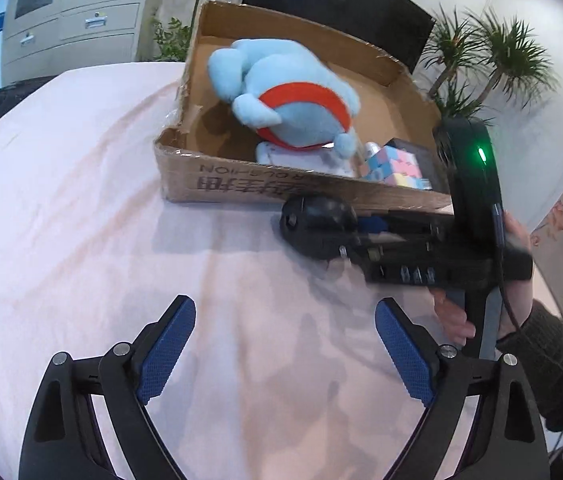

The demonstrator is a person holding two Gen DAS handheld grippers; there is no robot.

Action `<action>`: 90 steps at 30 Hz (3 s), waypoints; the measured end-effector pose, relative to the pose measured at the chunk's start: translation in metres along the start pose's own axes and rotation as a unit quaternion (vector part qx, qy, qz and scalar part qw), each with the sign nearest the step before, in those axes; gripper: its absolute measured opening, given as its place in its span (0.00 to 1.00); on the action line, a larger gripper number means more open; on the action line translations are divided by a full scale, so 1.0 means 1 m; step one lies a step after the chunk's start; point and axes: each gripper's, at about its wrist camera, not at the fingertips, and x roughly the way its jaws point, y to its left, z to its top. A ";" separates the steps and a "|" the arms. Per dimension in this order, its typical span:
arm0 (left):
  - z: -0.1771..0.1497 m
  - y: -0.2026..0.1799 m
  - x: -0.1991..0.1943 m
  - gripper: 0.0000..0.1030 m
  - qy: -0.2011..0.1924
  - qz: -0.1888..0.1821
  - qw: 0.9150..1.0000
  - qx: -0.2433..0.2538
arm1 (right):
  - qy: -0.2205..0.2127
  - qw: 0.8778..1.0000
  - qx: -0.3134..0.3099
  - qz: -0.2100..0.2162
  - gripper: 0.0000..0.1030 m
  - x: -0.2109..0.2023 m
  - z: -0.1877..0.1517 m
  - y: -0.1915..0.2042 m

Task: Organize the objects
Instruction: 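Move the left tool to the black round earbuds and grasp them, then carry the black earbuds with the left tool into the box and release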

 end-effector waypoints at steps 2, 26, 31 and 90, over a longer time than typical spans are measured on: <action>-0.002 -0.010 -0.001 0.89 0.009 -0.021 1.000 0.004 | 0.009 0.999 -0.034 0.010 0.48 -0.017 -0.017 0.010; -0.068 -0.119 0.035 0.65 0.116 -0.117 0.981 0.105 | 0.007 0.987 -0.159 0.012 0.50 -0.097 -0.130 0.061; -0.067 -0.112 0.038 0.57 0.119 -0.109 0.983 0.090 | 0.003 0.988 -0.151 0.024 0.49 -0.102 -0.134 0.059; 0.161 -0.162 0.039 0.57 0.046 -0.117 0.981 0.148 | -0.070 0.989 -0.130 -0.026 0.48 -0.166 0.051 -0.014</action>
